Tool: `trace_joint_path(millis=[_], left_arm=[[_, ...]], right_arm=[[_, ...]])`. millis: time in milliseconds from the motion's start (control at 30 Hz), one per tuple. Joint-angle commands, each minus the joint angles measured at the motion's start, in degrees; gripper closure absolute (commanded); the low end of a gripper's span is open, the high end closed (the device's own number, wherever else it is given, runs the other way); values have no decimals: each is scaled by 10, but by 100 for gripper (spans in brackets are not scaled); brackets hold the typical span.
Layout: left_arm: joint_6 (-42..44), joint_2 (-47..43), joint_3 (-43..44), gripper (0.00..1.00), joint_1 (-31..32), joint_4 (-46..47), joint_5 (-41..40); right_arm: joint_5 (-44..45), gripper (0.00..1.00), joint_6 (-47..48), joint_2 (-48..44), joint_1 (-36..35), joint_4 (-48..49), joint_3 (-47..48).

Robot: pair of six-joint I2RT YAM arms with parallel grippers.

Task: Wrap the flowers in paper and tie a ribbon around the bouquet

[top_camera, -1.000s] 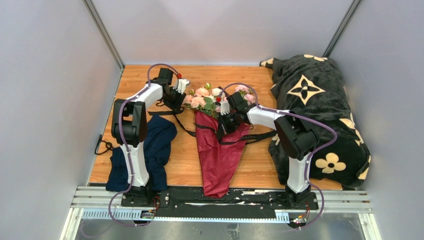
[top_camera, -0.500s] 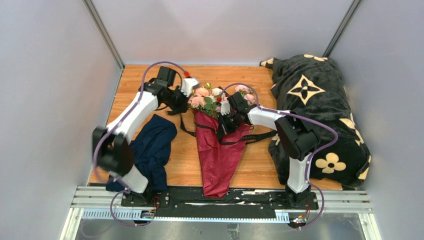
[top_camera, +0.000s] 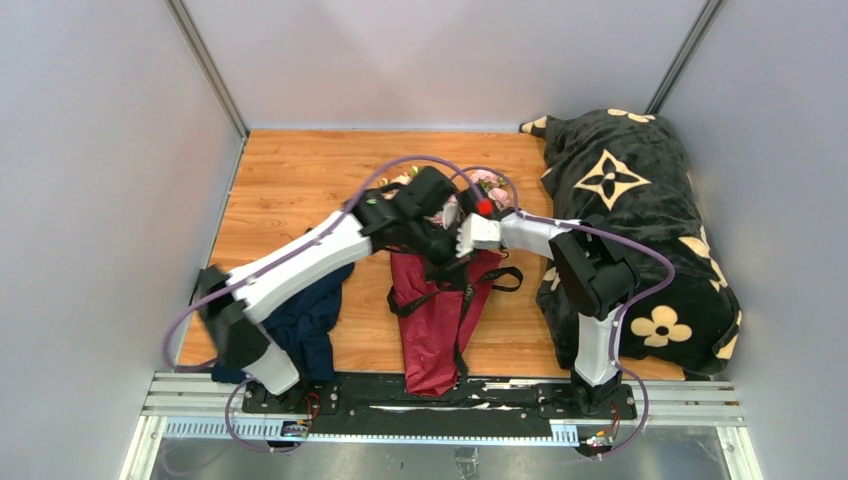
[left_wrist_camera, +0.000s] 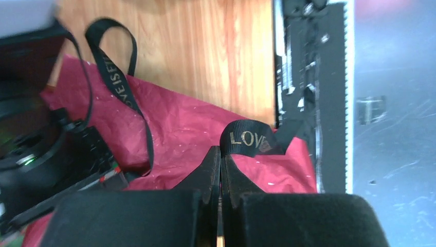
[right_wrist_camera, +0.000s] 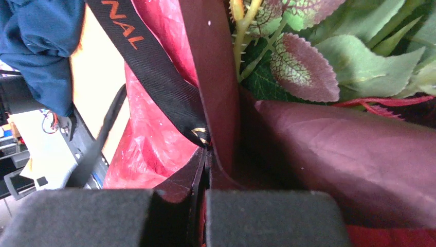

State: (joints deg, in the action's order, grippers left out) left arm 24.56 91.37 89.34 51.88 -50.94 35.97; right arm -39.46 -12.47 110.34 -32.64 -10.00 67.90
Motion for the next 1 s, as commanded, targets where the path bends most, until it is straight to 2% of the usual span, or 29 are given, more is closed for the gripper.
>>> trace_joint_path(millis=[0, 267, 467, 633, 767, 867, 967], left_arm=[[64, 77, 35, 100, 17, -32, -77], [113, 117, -53, 100, 17, 54, -194], [89, 74, -153, 98, 17, 187, -263], [75, 49, -156, 100, 12, 218, -280], [74, 37, -166, 100, -18, 195, -196], [52, 30, -161, 100, -43, 192, -153], [32, 30, -161, 100, -57, 205, -144]], right_arm=[[-53, 100, 3, 0, 14, -3, 22], [-69, 100, -7, -63, 25, -9, 42], [-59, 100, -11, -57, 25, -28, 42], [-44, 80, -17, -58, 34, -36, 12], [-56, 63, -25, -76, 48, -41, -3], [-80, 44, -14, -77, 54, -62, 6], [-107, 41, -41, -106, 76, -39, 6]])
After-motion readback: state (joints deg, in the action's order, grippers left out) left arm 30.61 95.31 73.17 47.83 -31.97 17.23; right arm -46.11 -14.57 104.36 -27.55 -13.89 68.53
